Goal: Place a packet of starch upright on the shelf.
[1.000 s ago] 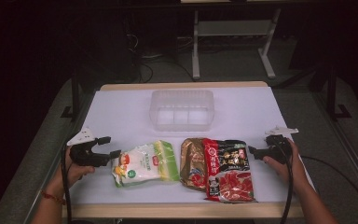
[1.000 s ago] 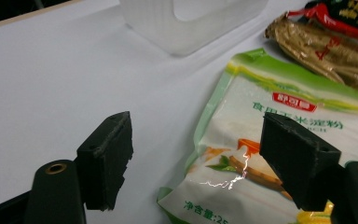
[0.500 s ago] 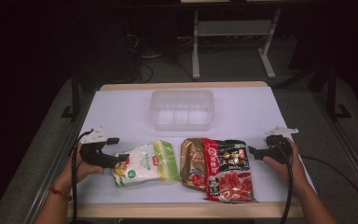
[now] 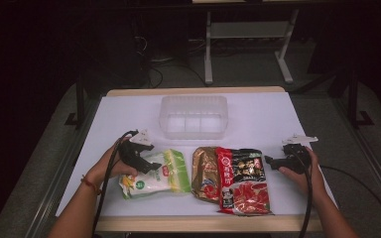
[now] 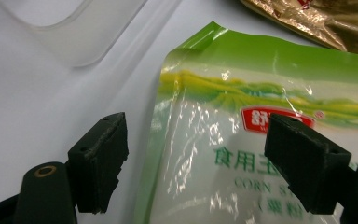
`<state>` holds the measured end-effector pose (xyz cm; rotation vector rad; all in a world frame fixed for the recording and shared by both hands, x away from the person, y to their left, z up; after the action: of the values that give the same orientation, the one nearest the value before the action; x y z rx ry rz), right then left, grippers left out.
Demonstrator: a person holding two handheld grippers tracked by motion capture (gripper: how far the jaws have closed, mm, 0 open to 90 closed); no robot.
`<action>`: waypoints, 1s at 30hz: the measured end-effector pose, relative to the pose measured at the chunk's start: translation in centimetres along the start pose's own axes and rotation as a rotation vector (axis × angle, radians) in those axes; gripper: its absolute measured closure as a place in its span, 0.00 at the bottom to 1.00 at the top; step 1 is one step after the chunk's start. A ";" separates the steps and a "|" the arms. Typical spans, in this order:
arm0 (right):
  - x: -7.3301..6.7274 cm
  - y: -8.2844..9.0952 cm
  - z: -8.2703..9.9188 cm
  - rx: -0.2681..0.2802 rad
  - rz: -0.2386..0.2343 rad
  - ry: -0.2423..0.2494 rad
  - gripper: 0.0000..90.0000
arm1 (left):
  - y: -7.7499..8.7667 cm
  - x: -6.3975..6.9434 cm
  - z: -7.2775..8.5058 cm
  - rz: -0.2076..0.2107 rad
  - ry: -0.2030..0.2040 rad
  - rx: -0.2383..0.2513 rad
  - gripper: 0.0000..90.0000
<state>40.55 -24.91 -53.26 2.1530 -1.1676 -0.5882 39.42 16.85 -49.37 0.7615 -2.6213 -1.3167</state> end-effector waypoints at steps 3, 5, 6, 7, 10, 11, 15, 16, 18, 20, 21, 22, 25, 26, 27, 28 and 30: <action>0.0 0.0 0.0 0.000 0.001 0.001 0.15 | -1.2 -0.4 -0.3 -0.003 -0.009 -0.032 0.23; 0.0 0.0 0.0 0.001 0.001 0.002 0.15 | -2.0 -0.6 -0.3 0.004 0.003 -0.053 0.21; 0.0 0.0 0.0 0.001 0.001 0.002 0.15 | -2.1 -0.6 -0.3 0.021 0.007 -0.057 0.21; 0.0 0.0 0.0 0.002 0.003 0.003 0.15 | -2.4 -0.8 -0.4 0.036 0.012 -0.077 0.20; 0.0 0.0 0.0 0.001 0.002 0.002 0.15 | -2.8 -0.8 -0.2 0.058 0.029 -0.105 0.19; 0.0 0.0 0.0 0.001 0.002 0.003 0.15 | -3.0 -0.6 -0.1 0.079 0.039 -0.121 0.19; 0.0 0.0 0.0 0.002 0.003 0.002 0.15 | -3.0 0.2 0.1 0.141 0.034 -0.144 0.24; 0.0 0.0 0.0 0.001 0.002 0.003 0.15 | -2.9 0.3 0.1 0.149 0.031 -0.152 0.23; 0.0 0.0 0.0 0.002 0.002 0.002 0.15 | -2.8 0.5 0.1 0.159 0.020 -0.164 0.26; 0.0 0.0 0.0 0.001 0.002 0.003 0.15 | -2.6 0.8 0.0 0.179 0.010 -0.166 0.29; 0.0 0.0 0.0 0.002 0.002 0.002 0.15 | -2.4 1.1 0.0 0.201 -0.002 -0.169 0.36; 0.0 0.0 0.0 0.001 0.002 0.003 0.15 | -2.3 1.3 0.0 0.206 -0.011 -0.174 0.44; 0.0 0.0 0.0 0.001 0.001 0.003 0.15 | -2.1 1.5 0.0 0.180 -0.044 -0.194 0.62; 0.0 0.0 0.0 0.001 0.001 0.003 0.15 | -2.2 1.4 0.0 0.160 -0.043 -0.199 0.62; 0.0 0.0 0.0 0.001 0.001 0.003 0.15 | -2.2 1.2 0.0 0.144 -0.038 -0.203 0.76; 0.0 0.0 0.0 0.001 0.001 0.002 0.15 | -2.2 1.2 0.0 0.124 -0.040 -0.199 0.80; 0.0 0.0 0.0 0.001 0.001 0.002 0.15 | -2.2 1.1 0.0 0.117 -0.035 -0.194 0.84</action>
<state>40.54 -24.91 -53.27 2.1533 -1.1680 -0.5846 39.28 15.22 -51.25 0.5523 -2.4729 -1.5342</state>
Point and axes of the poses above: each handheld gripper's, and its own axes: y roughly backward along the jaws, z roughly out of its underside, x roughly to its right, the point moved 10 cm from there along -y, roughly forward along the jaws, and after that the axes turned 7 degrees about -z, right-handed, at the moved point
